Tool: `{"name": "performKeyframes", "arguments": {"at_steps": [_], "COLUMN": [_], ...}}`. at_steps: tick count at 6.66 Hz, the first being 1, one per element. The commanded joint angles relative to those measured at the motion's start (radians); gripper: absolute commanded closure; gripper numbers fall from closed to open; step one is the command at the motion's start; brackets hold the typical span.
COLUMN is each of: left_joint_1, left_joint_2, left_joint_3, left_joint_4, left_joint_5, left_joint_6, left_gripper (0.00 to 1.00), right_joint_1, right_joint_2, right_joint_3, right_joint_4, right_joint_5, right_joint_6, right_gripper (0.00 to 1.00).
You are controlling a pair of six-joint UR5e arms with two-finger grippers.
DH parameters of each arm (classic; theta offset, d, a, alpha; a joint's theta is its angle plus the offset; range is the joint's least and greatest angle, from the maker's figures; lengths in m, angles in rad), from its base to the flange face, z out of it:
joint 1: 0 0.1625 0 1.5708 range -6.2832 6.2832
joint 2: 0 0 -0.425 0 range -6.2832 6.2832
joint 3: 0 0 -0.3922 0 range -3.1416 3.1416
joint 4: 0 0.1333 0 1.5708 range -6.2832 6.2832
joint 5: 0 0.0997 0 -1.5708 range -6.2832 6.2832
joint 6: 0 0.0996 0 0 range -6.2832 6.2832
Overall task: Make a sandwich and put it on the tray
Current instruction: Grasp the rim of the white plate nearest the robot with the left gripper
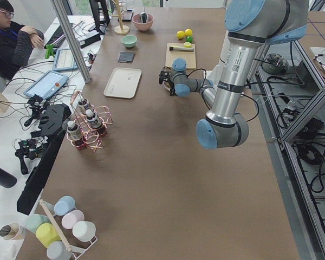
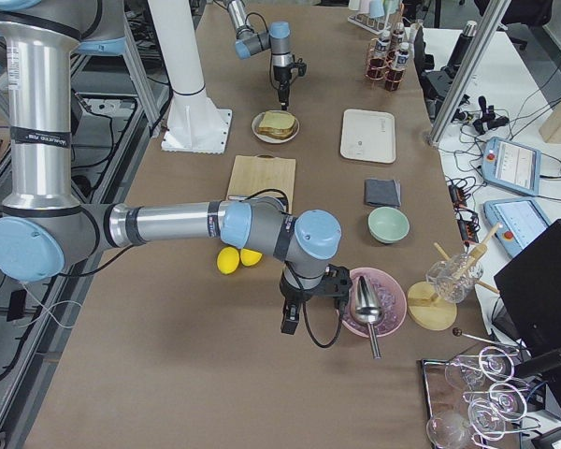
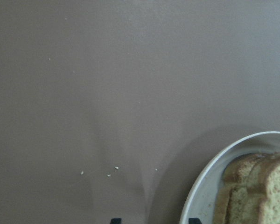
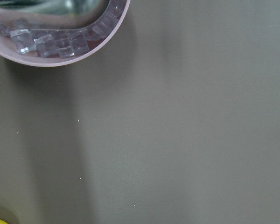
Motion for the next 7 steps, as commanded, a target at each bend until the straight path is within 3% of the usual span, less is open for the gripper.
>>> {"name": "performKeyframes", "arguments": {"at_steps": [1,3,5,7], "left_joint_1": [0.015,0.031,0.031,0.031], "left_joint_2": [0.0,-0.002,0.0,-0.002], "left_joint_3": [0.001,0.003,0.006,0.006], "left_joint_4": [-0.003,-0.003,-0.003,-0.003], "left_joint_5": [0.005,0.005,0.006,0.006], "left_joint_6": [-0.003,-0.002,0.0,-0.002], "left_gripper": [0.44,0.48,0.64,0.67], "right_joint_1": [0.0,0.0,0.0,0.0], "right_joint_2": [0.0,-0.002,-0.002,0.002], "right_joint_3": [0.0,0.0,-0.005,-0.005], "right_joint_4": [0.0,0.002,0.002,0.002], "right_joint_5": [0.0,0.0,0.0,0.0], "right_joint_6": [0.002,0.005,0.005,0.007], "right_gripper": [0.0,0.0,0.0,0.0]}}
